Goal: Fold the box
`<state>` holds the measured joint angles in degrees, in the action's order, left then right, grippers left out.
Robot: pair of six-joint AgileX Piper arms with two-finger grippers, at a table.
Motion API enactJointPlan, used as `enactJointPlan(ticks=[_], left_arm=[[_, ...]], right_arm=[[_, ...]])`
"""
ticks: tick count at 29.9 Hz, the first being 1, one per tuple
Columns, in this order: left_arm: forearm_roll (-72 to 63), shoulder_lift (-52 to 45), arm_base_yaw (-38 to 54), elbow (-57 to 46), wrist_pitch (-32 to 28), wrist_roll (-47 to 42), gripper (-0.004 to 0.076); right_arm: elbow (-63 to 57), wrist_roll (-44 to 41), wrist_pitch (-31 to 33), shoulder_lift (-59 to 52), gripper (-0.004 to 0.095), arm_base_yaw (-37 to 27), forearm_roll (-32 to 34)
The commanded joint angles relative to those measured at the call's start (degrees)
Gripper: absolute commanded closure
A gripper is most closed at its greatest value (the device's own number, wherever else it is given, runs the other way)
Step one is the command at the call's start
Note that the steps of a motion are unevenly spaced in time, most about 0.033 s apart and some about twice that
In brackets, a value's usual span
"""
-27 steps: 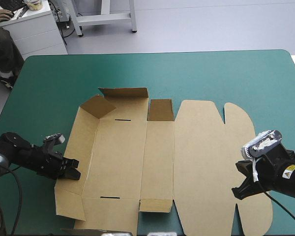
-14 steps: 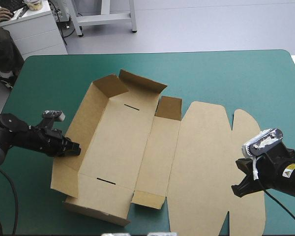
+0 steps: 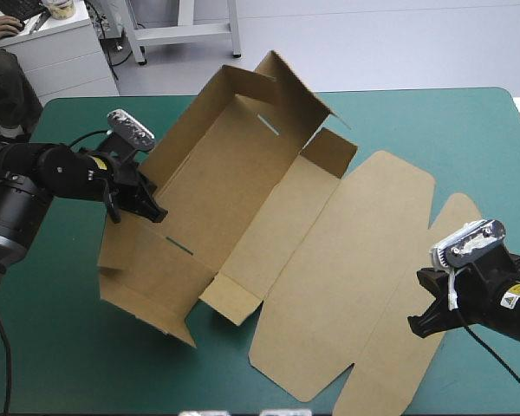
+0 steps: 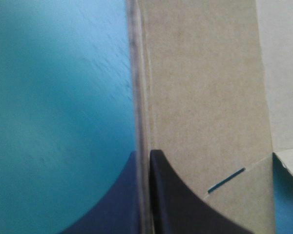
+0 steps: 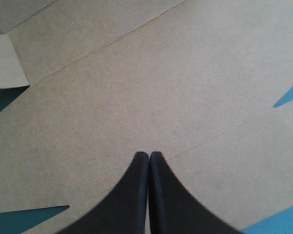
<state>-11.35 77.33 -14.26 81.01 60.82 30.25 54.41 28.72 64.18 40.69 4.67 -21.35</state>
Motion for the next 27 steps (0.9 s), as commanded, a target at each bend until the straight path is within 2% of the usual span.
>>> enactJointPlan(ticks=[1,7,14,17,27], left_arm=[[9.55,-1.48,-6.87,2.45,-11.18,-2.93,0.0734],[32.4,2.17,-18.26,2.45,-12.29,-8.03,0.0734],[43.77,6.6,-26.55,2.32,-15.18,-11.76,0.0734],[47.11,6.58,-28.68,0.5,-18.6,-11.81,0.0734],[62.29,2.65,-33.37,-10.86,-25.78,-14.04,0.0734]], right_arm=[[1.93,-0.02,-2.97,0.13,0.0928,0.28,-1.36],[1.93,-0.29,-2.83,0.13,0.0928,0.28,-1.36],[1.93,-0.29,-2.94,0.13,0.0928,0.28,-1.36],[2.06,-0.63,-2.53,0.13,0.0928,0.28,-1.36],[7.6,-5.17,-1.33,0.13,0.0928,0.28,-1.01]])
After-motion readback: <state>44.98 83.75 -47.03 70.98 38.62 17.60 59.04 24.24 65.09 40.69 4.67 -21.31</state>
